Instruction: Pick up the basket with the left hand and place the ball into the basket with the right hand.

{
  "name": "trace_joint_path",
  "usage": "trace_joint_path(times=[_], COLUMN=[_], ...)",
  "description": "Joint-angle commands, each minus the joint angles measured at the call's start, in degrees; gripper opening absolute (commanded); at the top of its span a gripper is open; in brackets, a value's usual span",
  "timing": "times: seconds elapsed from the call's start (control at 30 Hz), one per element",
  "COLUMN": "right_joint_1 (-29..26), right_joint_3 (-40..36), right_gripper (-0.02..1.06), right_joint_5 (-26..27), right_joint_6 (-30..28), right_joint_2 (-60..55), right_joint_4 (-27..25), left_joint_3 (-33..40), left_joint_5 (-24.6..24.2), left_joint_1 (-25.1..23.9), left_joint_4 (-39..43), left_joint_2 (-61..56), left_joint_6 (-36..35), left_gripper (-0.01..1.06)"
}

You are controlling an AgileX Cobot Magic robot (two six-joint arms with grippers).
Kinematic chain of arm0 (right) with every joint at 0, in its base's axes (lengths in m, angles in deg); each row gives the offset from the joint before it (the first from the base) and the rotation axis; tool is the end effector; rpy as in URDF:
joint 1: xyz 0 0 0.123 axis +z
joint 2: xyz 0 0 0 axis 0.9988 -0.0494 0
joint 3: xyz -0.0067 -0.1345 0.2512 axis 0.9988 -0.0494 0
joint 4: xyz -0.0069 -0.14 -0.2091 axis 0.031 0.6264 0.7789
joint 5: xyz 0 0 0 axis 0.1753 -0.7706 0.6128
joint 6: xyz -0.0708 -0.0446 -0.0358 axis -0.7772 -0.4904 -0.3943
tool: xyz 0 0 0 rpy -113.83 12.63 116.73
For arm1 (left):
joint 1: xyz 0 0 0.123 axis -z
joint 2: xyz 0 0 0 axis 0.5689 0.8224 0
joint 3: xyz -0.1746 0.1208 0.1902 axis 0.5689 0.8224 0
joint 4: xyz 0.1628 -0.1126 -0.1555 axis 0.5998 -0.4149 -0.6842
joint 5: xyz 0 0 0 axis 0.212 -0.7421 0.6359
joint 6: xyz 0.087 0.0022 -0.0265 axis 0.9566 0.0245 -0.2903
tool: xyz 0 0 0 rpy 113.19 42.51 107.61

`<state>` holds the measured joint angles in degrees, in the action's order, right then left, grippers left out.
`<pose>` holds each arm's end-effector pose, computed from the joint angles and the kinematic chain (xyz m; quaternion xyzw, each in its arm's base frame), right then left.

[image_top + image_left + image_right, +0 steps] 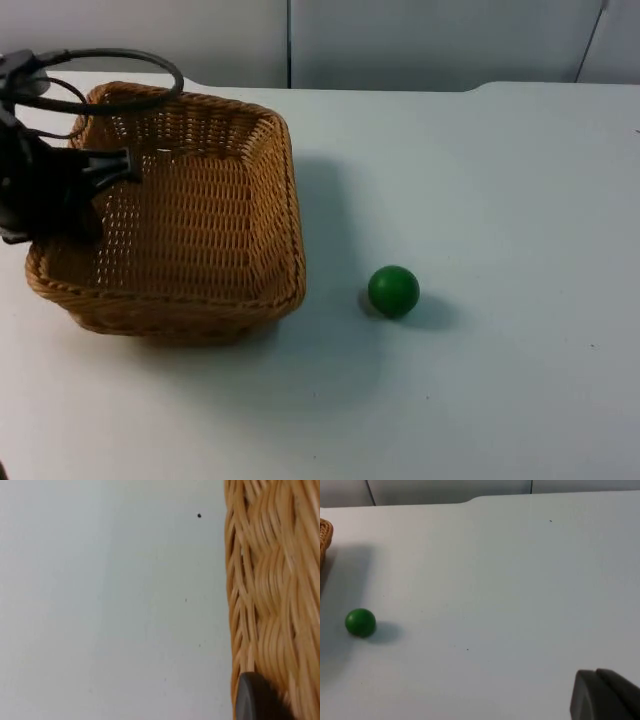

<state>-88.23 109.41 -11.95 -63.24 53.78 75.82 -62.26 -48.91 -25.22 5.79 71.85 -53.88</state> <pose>-0.0072 0.0028 0.2797 -0.0027 0.8567 0.0057 0.5157 0.3257 -0.0655 0.1213 -0.0857 0.9551 -0.1311 0.2515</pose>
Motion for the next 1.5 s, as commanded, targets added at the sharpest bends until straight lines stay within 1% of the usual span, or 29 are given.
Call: trace_joint_path(times=[0.0, 0.17, 0.23, 0.5, 0.63, 0.77, 1.47], right_joint_1=[-0.41, -0.41, -0.41, -0.41, -0.41, -0.41, -0.41], right_joint_3=[-0.28, -0.28, -0.28, -0.28, -0.28, -0.28, -0.28], right_gripper=[0.0, 0.0, 0.0, 0.0, 0.0, 0.0, 0.0], right_joint_5=[0.62, 0.62, 0.62, 0.62, 0.62, 0.62, 0.62], right_joint_6=[-0.03, -0.03, -0.03, -0.03, -0.03, -0.03, -0.05], right_joint_2=[0.24, 0.24, 0.24, 0.24, 0.24, 0.24, 0.24], right_joint_4=[-0.04, -0.04, -0.04, -0.04, -0.04, -0.04, 0.27], left_joint_3=[2.46, 5.8, 7.1, 9.59, 9.59, 9.59, 9.59], left_joint_5=[1.21, -0.74, -1.89, -1.84, -3.97, -4.76, -4.65], left_joint_1=[0.04, 0.04, 0.04, 0.04, 0.04, 0.04, 0.04], left_joint_4=[-1.52, -2.53, -4.64, -4.84, -6.25, -6.25, -6.25], left_joint_2=[-3.51, -9.27, -11.94, -17.6, -17.93, -17.93, -17.93], left_joint_6=[-0.34, -0.34, -0.34, -0.34, -0.34, -0.34, -0.34], left_gripper=[0.0, 0.0, 0.0, 0.0, 0.0, 0.0, 0.0])
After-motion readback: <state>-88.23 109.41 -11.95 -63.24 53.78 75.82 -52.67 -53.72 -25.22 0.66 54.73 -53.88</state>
